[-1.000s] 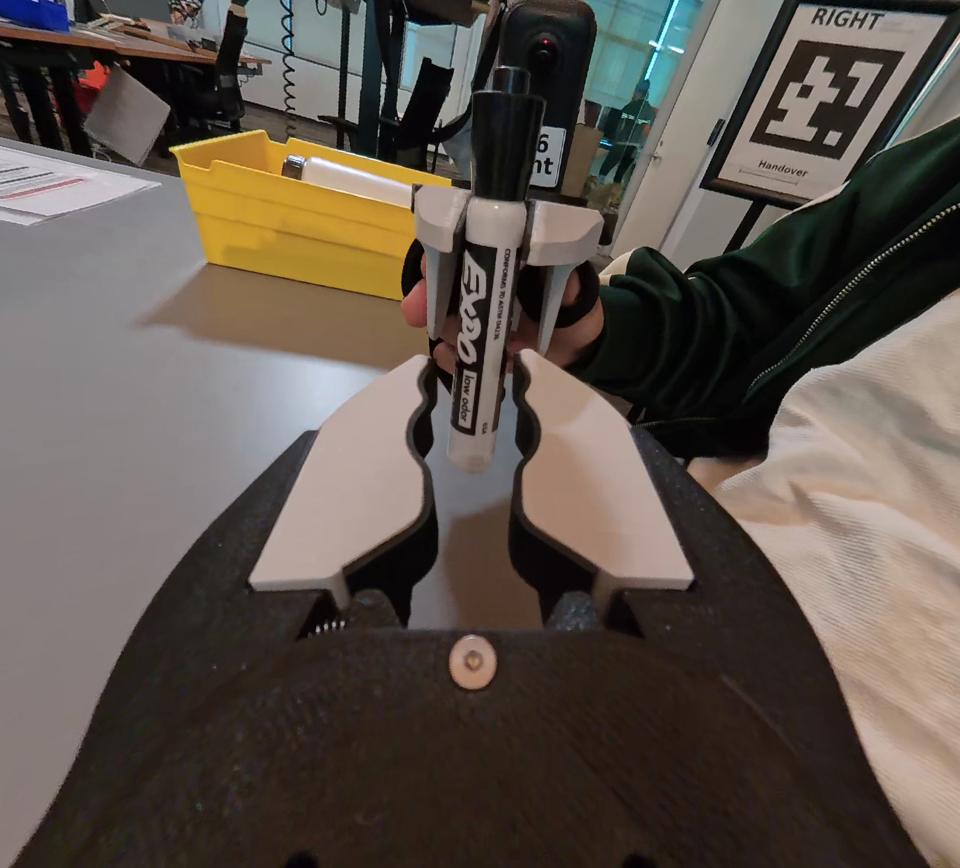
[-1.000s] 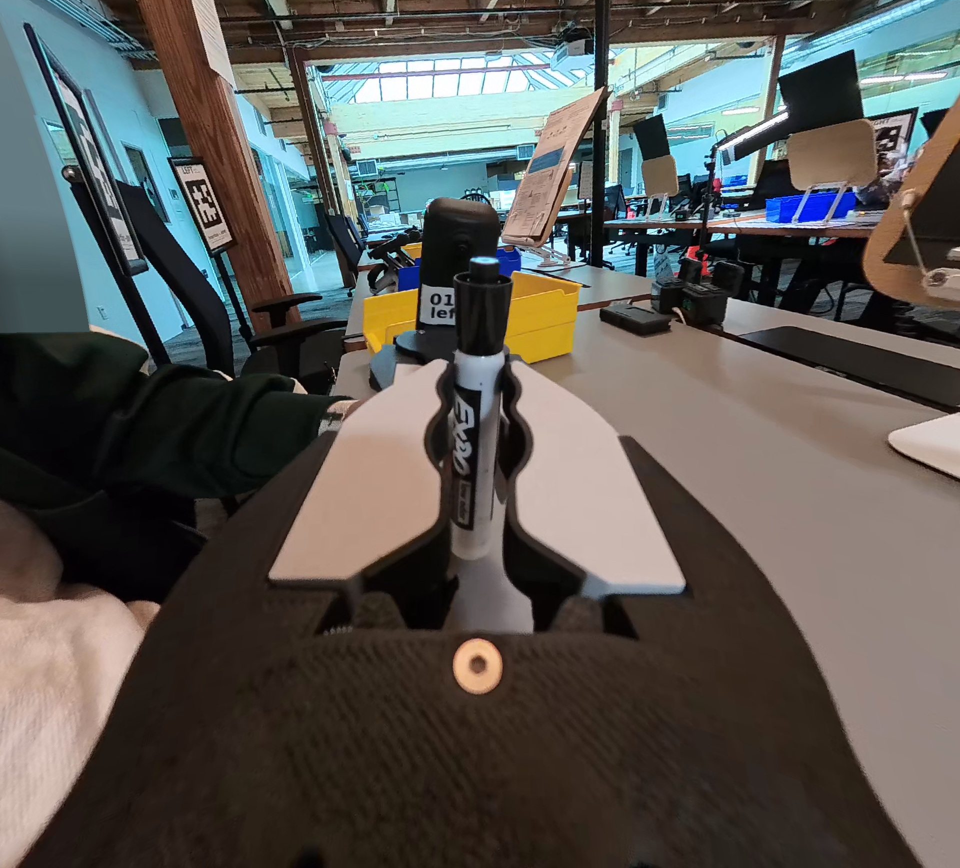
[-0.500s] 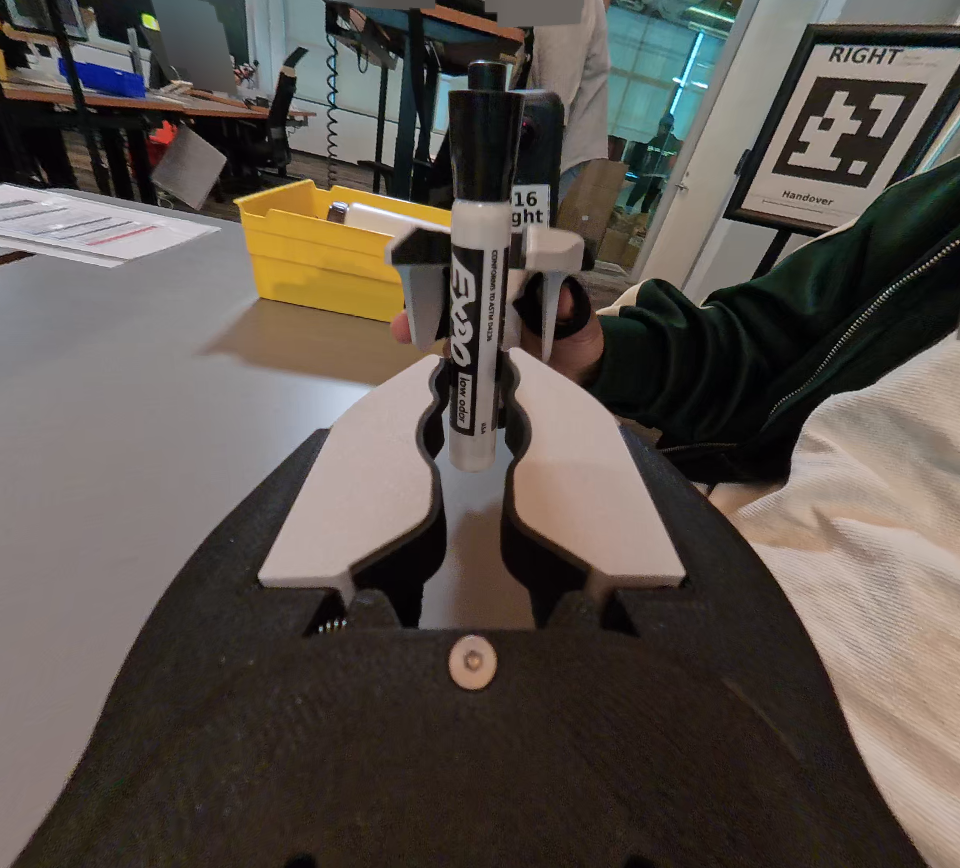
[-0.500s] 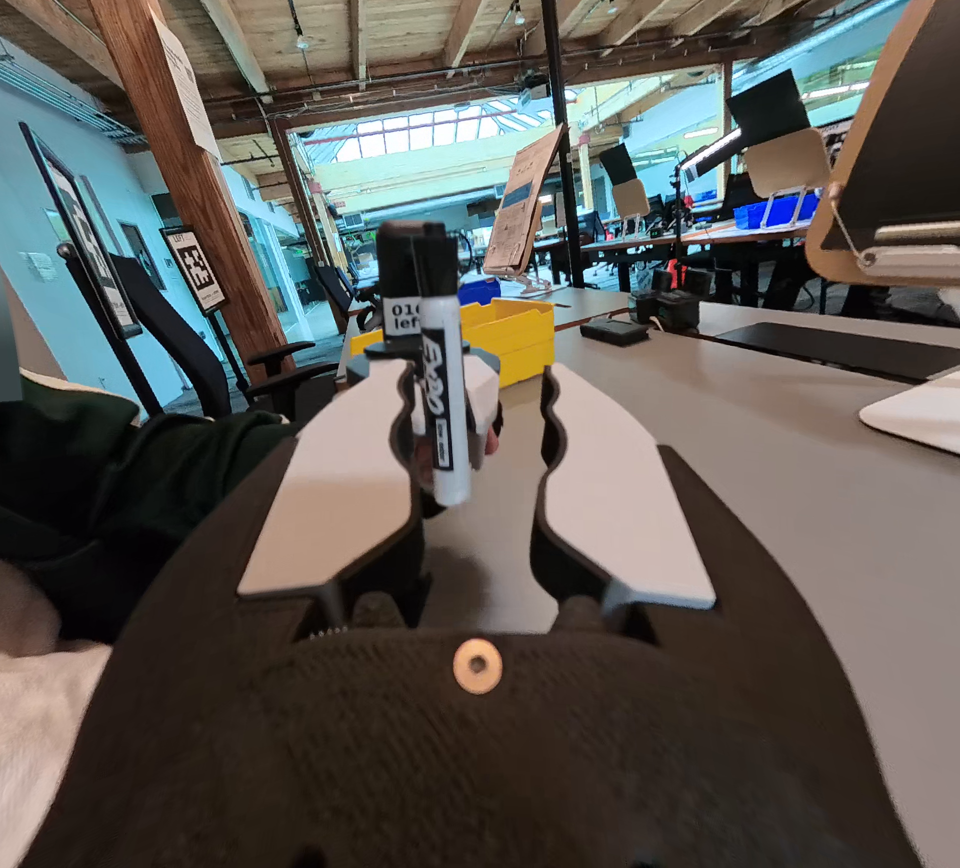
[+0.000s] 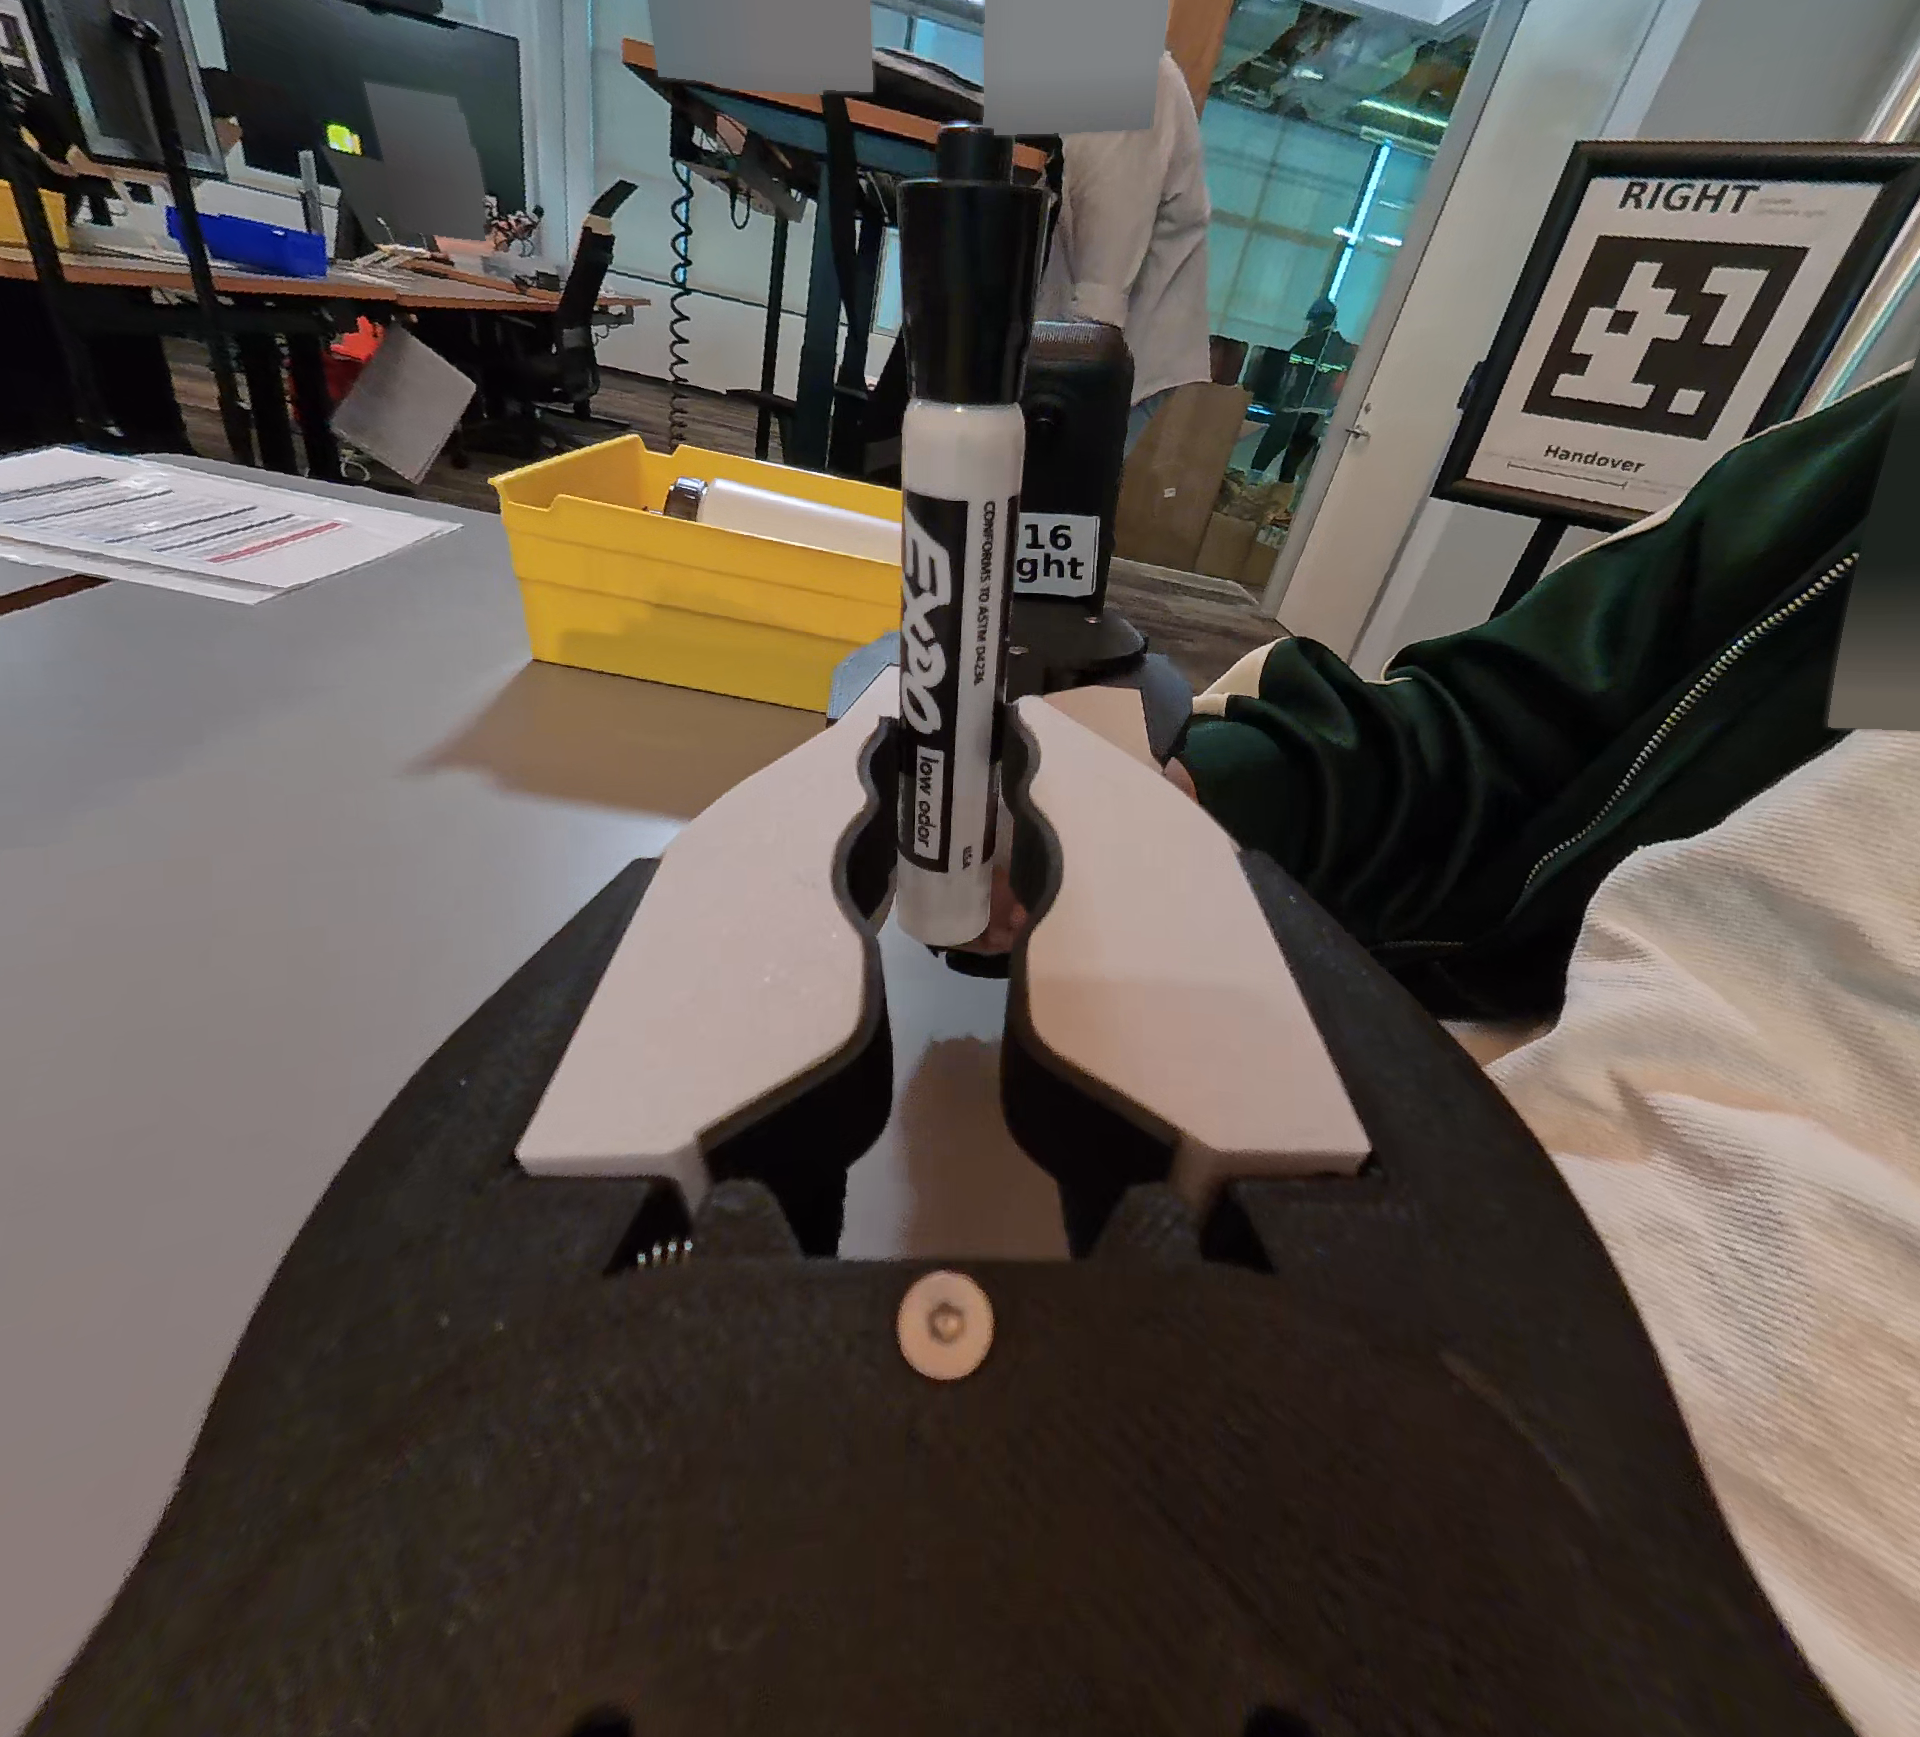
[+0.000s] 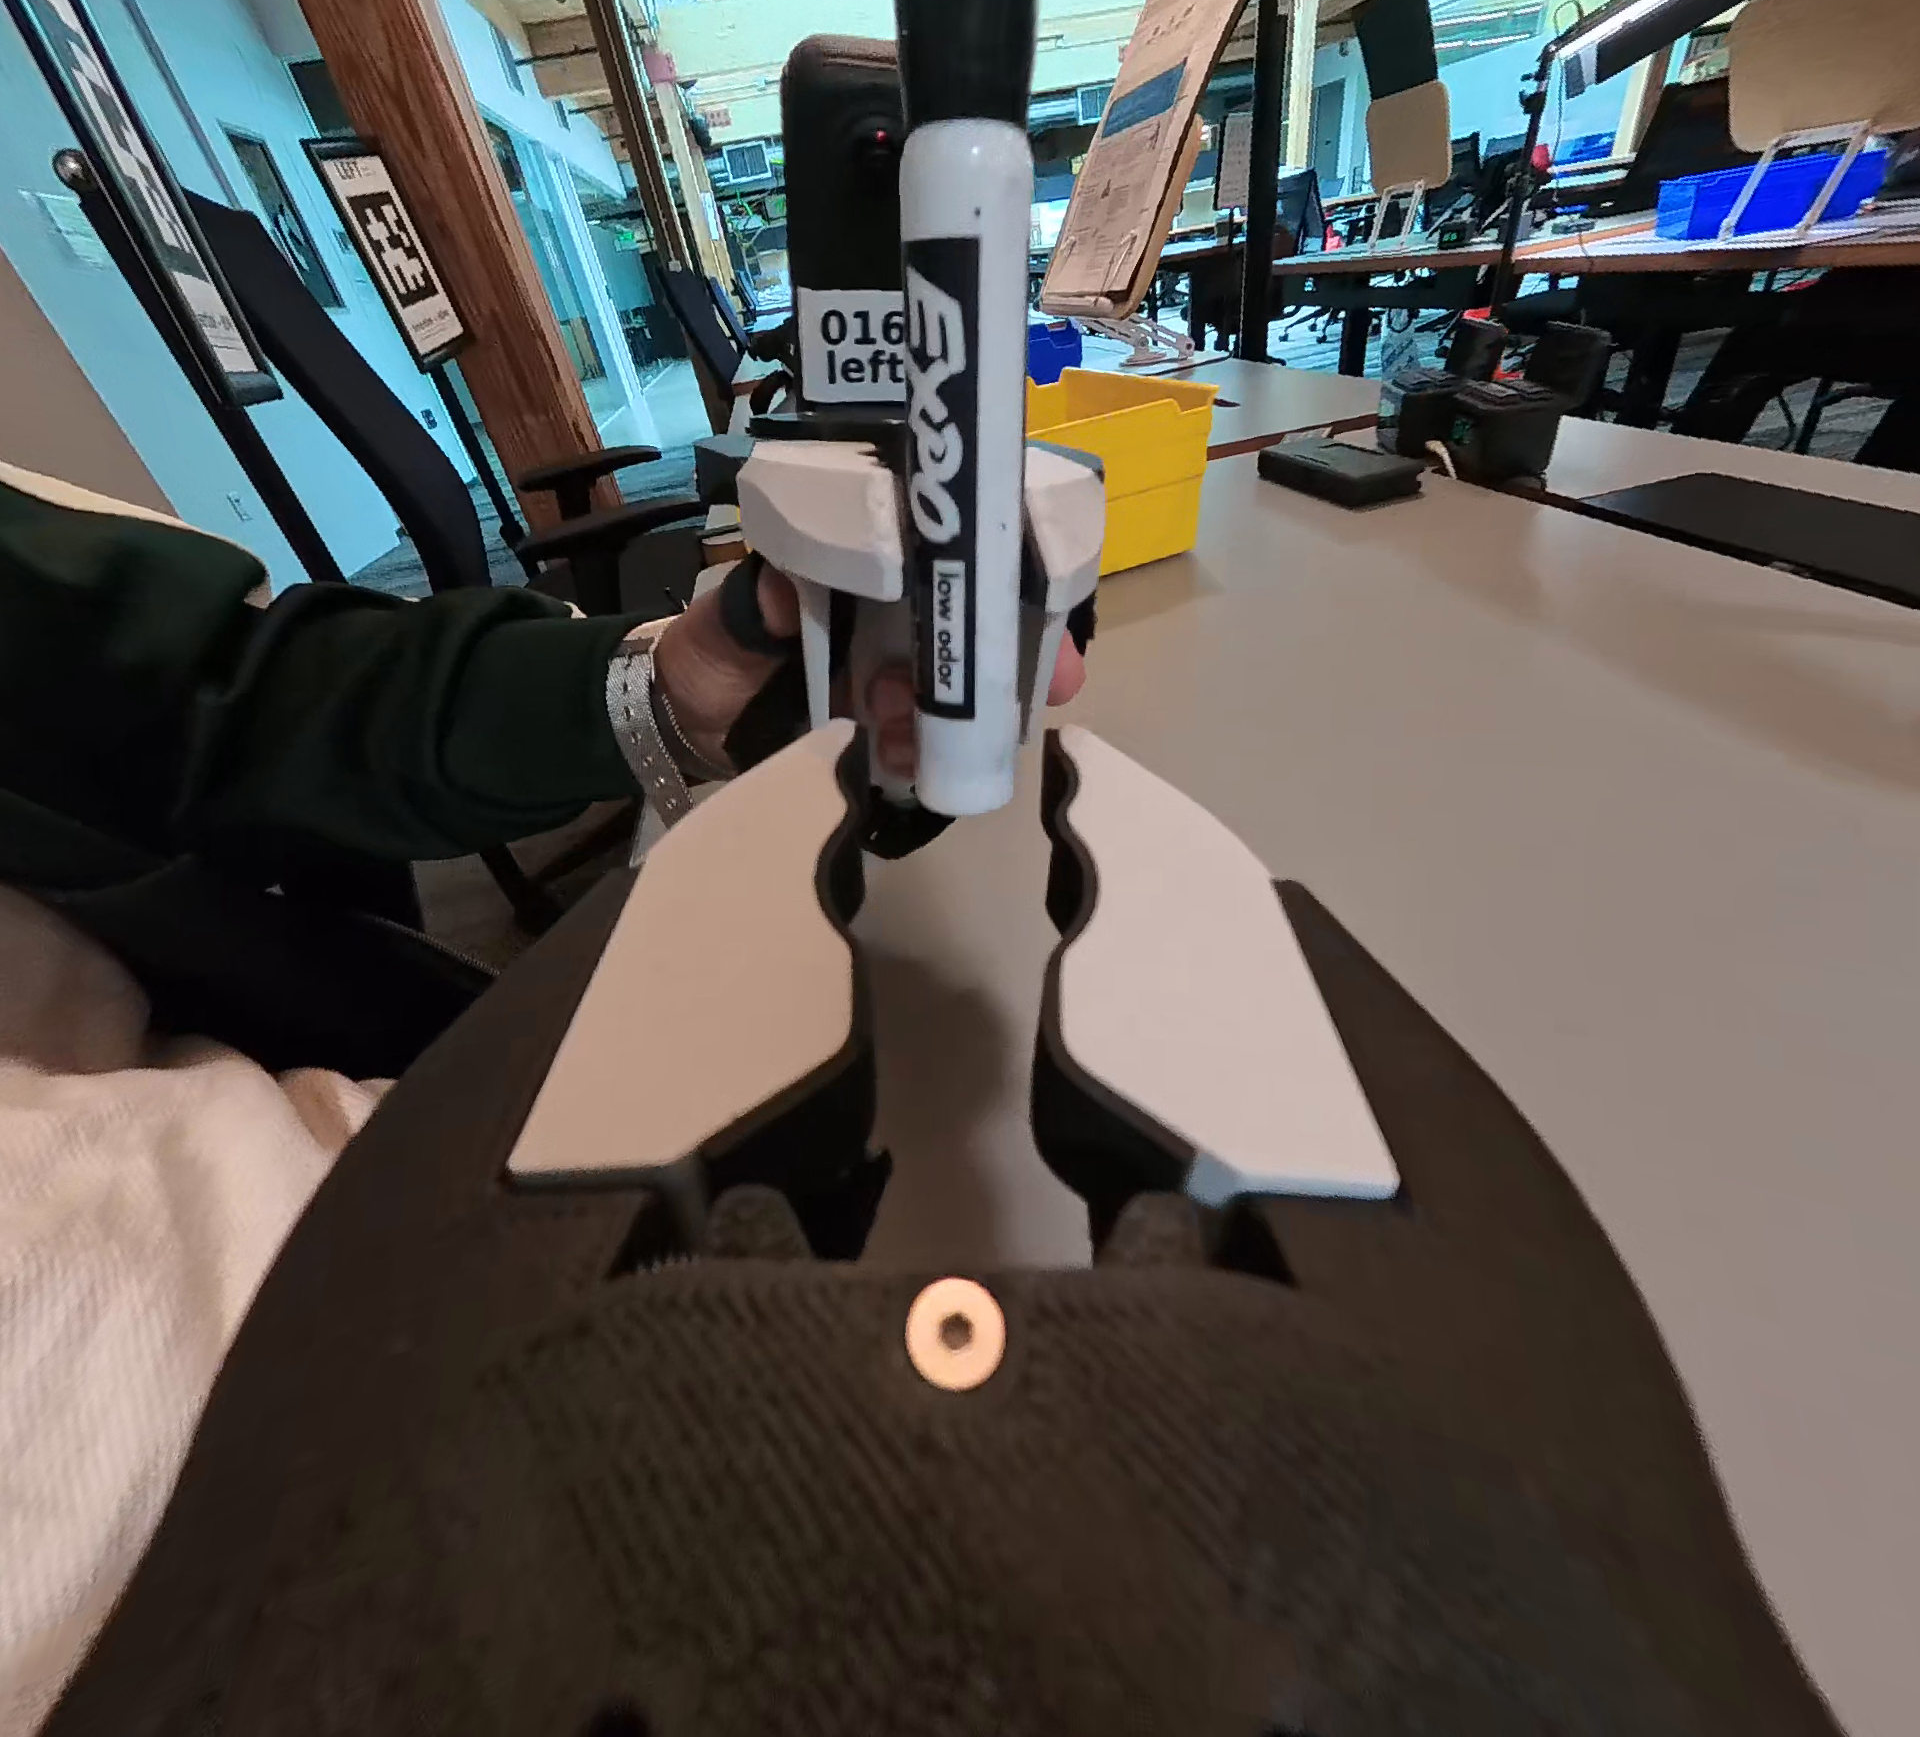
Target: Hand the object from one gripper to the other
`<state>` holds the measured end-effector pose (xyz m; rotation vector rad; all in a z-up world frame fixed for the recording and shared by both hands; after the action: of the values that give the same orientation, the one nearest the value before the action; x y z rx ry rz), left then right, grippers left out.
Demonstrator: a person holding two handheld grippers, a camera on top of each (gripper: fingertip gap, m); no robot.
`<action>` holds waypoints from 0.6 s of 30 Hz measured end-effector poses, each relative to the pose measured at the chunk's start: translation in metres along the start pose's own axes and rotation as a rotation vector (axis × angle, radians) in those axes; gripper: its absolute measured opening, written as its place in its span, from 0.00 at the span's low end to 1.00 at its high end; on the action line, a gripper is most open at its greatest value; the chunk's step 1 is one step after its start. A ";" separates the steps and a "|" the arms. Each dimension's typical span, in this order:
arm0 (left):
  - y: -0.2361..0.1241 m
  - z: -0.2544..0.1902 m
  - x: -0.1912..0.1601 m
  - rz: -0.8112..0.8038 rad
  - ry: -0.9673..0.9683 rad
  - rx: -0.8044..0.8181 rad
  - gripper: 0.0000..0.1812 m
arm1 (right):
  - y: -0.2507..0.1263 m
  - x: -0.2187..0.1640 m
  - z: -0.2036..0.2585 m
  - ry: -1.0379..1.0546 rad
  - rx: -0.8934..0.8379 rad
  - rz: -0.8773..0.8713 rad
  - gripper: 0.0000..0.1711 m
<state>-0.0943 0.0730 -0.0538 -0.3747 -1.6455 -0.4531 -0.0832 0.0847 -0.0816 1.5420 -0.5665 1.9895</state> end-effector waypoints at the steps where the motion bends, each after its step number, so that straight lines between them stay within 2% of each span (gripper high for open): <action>1: 0.001 -0.001 0.000 0.005 0.001 -0.004 0.11 | 0.000 0.000 0.001 0.001 0.003 -0.004 0.18; 4: 0.003 -0.003 -0.001 0.016 0.011 -0.010 0.11 | -0.001 0.002 0.001 0.000 0.001 -0.014 0.12; 8: 0.004 -0.004 0.002 -0.011 -0.017 -0.020 0.11 | -0.002 0.006 0.002 -0.025 -0.006 -0.021 0.11; 11: 0.004 -0.001 0.006 -0.043 -0.032 0.005 0.26 | -0.004 0.010 0.003 -0.027 -0.001 -0.044 0.11; 14: 0.001 0.001 0.013 -0.103 -0.039 0.017 0.36 | -0.006 0.014 0.005 -0.024 0.006 -0.071 0.11; 18: -0.006 0.006 0.017 -0.157 -0.090 0.018 0.37 | -0.009 0.020 0.006 -0.022 0.010 -0.105 0.11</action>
<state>-0.1048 0.0705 -0.0377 -0.2566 -1.7728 -0.5447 -0.0773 0.0911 -0.0605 1.5685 -0.4745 1.9022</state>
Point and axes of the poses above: each gripper's, where its closed fingertips meet, y out along the fingers, x out of its top, z = x × y across the jaws, the point moved 2 cm from there along -y, back along the fingers, and after that the axes turned 6 degrees about y, right-handed, at the moved point
